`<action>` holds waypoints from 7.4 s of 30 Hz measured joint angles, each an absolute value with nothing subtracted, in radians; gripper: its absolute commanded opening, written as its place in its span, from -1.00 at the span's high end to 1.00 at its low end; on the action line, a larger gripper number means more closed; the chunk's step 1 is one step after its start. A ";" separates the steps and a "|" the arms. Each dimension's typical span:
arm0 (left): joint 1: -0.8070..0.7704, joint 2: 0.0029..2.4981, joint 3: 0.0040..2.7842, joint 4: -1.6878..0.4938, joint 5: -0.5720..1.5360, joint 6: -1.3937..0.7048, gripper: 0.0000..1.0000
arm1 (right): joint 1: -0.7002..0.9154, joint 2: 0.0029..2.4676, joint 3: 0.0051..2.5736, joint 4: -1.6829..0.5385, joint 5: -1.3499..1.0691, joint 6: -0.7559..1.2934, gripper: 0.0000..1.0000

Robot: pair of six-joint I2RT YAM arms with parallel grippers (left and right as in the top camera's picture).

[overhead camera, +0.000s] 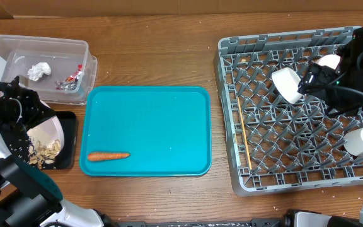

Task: Sort waste into correct bins and load items into the dishwasher
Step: 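Tip the plate over the black tray to dump rice and shells, then carry the empty plate back and set it on the teal tray, then grasp the white plate's rim with the right gripper, then lift the plate and stand it upright in the rack's left side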

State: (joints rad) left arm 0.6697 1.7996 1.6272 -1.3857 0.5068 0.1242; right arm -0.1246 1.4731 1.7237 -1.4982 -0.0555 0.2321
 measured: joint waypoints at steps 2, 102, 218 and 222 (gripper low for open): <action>0.695 1.800 1.621 -1.386 0.550 0.142 0.92 | -0.125 1.473 1.724 -1.502 -0.055 0.232 -0.80; -0.614 1.997 1.590 -1.202 0.033 -0.273 0.18 | -0.125 1.473 1.724 -1.519 -0.033 0.232 -0.80; 0.111 1.573 1.675 -1.499 0.042 -0.364 -0.87 | 0.521 1.894 1.646 -1.463 0.846 0.984 0.91; 0.111 1.573 1.675 -1.497 0.042 -0.364 -0.87 | 0.606 1.894 1.646 -1.460 0.837 0.984 0.28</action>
